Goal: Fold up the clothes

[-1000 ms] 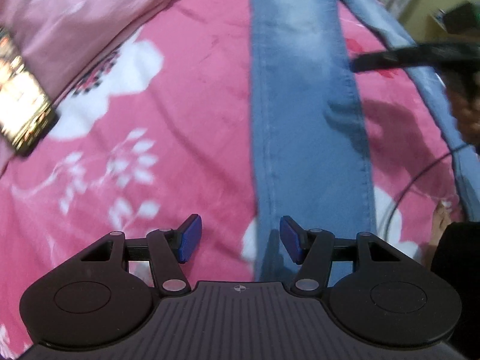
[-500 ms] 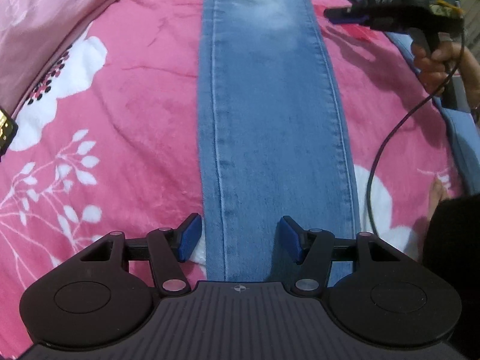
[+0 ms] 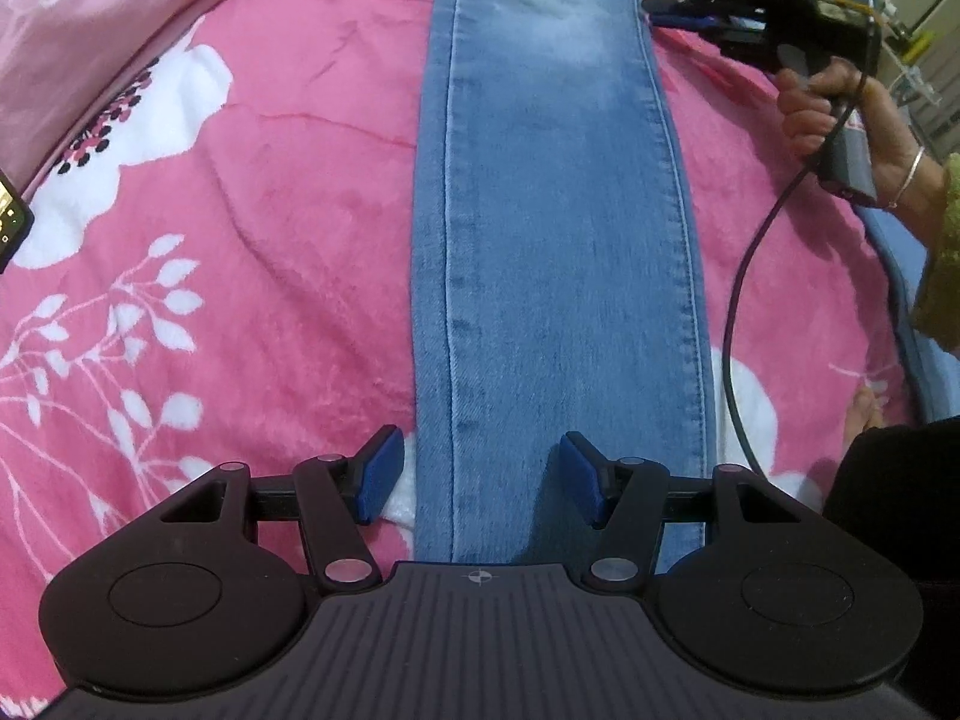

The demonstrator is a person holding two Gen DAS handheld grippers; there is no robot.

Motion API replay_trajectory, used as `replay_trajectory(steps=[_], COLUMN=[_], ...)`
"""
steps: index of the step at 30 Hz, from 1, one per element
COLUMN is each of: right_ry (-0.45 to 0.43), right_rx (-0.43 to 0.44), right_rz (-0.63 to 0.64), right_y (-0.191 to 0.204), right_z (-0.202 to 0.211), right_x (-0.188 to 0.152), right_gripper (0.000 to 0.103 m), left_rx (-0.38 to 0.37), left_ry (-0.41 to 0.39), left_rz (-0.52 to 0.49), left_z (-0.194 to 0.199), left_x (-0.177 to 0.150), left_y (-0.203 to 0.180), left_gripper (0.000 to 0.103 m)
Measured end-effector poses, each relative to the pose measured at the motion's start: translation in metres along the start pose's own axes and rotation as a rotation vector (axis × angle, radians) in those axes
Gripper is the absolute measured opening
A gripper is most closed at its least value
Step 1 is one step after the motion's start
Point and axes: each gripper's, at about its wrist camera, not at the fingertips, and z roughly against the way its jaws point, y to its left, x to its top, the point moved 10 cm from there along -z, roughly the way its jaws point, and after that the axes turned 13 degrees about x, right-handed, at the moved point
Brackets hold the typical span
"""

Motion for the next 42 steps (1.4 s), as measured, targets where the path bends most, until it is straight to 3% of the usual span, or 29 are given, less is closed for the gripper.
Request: replay_trajectory(steps=[6, 11, 15, 18, 21, 24, 27, 28, 31, 35, 38, 42], right_ry=[0.049, 0.101, 0.145, 0.226, 0.336, 0.439, 0.491, 0.488, 0.453, 0.416, 0.372, 0.226], right_rx=[0.036, 0.021, 0.0, -0.076, -0.161, -0.224, -0.255, -0.251, -0.209, -0.15, -0.215, -0.281], right_rz=[0.036, 0.061, 0.099, 0.19, 0.326, 0.449, 0.523, 0.518, 0.439, 0.364, 0.352, 0.303], right_y=[0.026, 0.042, 0.057, 0.072, 0.09, 0.102, 0.103, 0.1, 0.084, 0.059, 0.03, 0.007], right_z=[-0.015, -0.038, -0.046, -0.05, -0.055, -0.066, -0.08, -0.085, -0.096, -0.106, -0.105, -0.091], right_x=[0.0, -0.002, 0.01, 0.024, 0.037, 0.043, 0.04, 0.038, 0.026, 0.009, 0.015, 0.05], right_gripper=[0.013, 0.013, 0.013, 0.013, 0.013, 0.013, 0.013, 0.013, 0.013, 0.013, 0.011, 0.01], left_rx=[-0.001, 0.089, 0.132, 0.183, 0.18, 0.135, 0.072, 0.055, 0.016, -0.01, 0.003, -0.017], left_ry=[-0.022, -0.152, -0.171, -0.237, -0.367, -0.478, -0.508, -0.519, -0.534, -0.452, -0.421, -0.426], left_rz=[-0.009, -0.202, -0.324, -0.439, -0.513, -0.497, -0.392, -0.362, -0.283, -0.259, -0.264, -0.239], left_z=[0.006, 0.033, 0.048, 0.055, 0.053, 0.039, 0.017, 0.011, -0.006, -0.032, -0.044, -0.042], left_x=[0.003, 0.017, 0.042, 0.073, 0.112, 0.144, 0.165, 0.168, 0.175, 0.166, 0.156, 0.153], left_y=[-0.001, -0.004, 0.004, 0.008, -0.002, -0.017, -0.025, -0.027, -0.032, -0.031, -0.025, -0.023], left_gripper=[0.058, 0.058, 0.058, 0.058, 0.058, 0.056, 0.05, 0.044, 0.041, 0.039, 0.04, 0.04])
